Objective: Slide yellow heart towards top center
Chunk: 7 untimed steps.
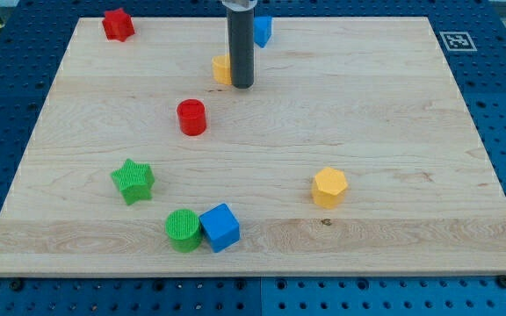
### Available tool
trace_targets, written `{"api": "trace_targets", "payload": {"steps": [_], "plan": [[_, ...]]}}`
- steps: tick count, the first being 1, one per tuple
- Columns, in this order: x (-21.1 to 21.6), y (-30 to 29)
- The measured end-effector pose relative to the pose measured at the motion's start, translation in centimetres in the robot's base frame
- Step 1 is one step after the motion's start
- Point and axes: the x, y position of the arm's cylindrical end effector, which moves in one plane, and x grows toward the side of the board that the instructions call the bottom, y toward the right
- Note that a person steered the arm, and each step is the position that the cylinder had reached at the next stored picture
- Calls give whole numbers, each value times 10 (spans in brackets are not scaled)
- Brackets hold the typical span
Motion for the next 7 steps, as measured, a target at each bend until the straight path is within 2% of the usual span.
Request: {"api": "trace_targets", "payload": {"steps": [2, 5, 6, 7], "plan": [[5, -6], [-72, -13], [-61, -5], [-21, 1]]}}
